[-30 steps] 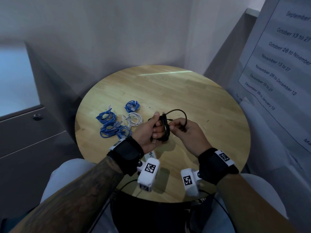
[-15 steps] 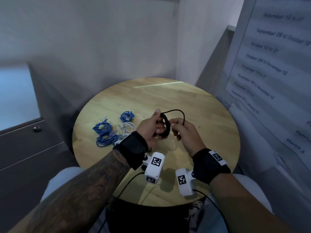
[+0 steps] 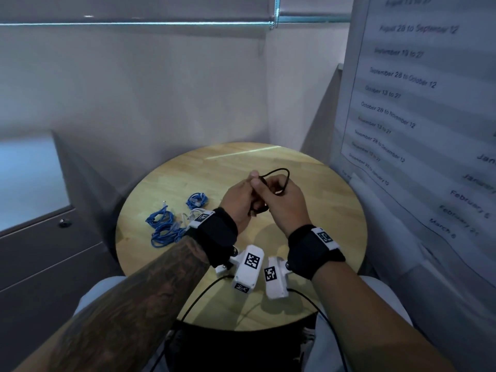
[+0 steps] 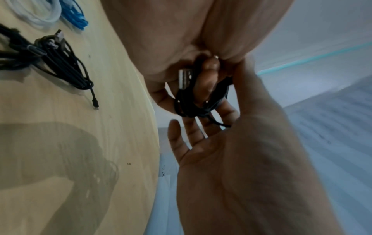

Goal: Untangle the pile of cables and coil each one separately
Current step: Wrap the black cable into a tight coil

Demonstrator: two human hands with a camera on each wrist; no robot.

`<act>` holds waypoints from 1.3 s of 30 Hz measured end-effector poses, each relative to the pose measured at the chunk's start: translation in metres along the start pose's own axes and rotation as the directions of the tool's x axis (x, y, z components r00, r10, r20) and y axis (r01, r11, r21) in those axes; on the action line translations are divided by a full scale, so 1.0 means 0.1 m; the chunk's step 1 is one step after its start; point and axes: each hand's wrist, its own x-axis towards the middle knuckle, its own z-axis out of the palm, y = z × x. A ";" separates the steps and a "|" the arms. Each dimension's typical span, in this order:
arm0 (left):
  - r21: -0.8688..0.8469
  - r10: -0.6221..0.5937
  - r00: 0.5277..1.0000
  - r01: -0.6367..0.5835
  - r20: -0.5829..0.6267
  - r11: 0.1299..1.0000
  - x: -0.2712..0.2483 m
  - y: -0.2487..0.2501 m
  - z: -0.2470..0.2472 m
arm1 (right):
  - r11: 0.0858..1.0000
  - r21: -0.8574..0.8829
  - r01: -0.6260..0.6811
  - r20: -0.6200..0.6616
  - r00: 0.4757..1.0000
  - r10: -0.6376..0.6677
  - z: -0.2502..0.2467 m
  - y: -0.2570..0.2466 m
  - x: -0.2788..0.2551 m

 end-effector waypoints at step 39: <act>0.336 0.060 0.989 -0.101 0.132 0.937 -0.21 0.28 -0.51 | 0.977 0.202 0.063 0.011 0.998 -0.066 -0.80 -0.40 0.59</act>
